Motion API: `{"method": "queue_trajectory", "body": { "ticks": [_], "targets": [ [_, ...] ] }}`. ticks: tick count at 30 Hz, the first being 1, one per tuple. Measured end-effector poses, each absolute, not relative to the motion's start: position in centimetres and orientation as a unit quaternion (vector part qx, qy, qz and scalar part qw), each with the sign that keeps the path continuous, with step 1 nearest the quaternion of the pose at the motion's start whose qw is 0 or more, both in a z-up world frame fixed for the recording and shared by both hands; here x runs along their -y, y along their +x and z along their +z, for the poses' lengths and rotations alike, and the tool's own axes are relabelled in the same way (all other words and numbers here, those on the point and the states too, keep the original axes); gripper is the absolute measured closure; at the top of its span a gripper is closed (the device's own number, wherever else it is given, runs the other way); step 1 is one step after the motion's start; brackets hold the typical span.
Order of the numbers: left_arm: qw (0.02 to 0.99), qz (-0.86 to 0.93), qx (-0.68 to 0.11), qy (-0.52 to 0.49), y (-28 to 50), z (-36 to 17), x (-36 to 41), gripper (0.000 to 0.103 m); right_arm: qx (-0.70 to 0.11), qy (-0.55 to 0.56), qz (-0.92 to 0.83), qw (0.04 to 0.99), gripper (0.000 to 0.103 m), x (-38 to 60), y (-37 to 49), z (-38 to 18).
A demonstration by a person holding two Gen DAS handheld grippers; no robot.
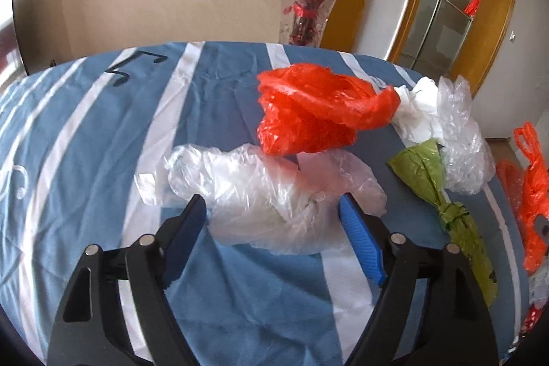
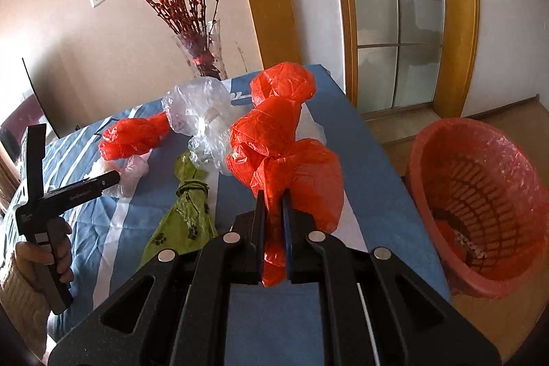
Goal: Collect trash
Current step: 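Close the left tool on the clear plastic bag while the right tool holds the red bag, then carry both bags over the red wastebasket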
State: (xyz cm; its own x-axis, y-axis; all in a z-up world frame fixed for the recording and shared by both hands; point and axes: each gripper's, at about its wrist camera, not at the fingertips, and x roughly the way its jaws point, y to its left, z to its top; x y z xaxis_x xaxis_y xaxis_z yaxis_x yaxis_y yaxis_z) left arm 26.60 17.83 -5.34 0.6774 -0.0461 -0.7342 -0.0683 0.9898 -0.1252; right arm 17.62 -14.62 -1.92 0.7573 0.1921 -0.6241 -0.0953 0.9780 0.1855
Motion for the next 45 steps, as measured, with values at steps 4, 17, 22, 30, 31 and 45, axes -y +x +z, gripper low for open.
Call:
{"method": "queue_trajectory", "body": {
  "ticks": [4,17,22,30,31,45],
  "targets": [
    [0.912,-0.015,-0.404,-0.074,26.6,-5.5,-17.3,0.039,-0.344,0.075,0.079,0.933,0.094,14.6,17.6,-2.2],
    [0.908,-0.056,-0.409,-0.077,27.1,-5.8,-15.9,0.07,-0.349,0.075,0.082,0.93,0.094,14.4,17.7,-2.4],
    [0.911,-0.058,-0.401,-0.075,25.8,-5.4,-15.6,0.072,-0.345,0.074,0.083,0.932,0.094,14.4,17.3,-2.1],
    [0.918,-0.085,-0.382,-0.068,21.6,-3.2,-14.3,0.072,-0.331,0.074,0.085,0.937,0.094,15.1,15.5,-0.9],
    [0.918,-0.089,-0.38,-0.066,21.2,-2.9,-14.0,0.072,-0.329,0.074,0.084,0.938,0.094,15.3,15.3,-0.7],
    [0.925,-0.163,-0.341,-0.035,17.6,1.8,-6.5,0.071,-0.295,0.089,0.055,0.95,0.094,19.5,11.7,1.6]
  ]
}}
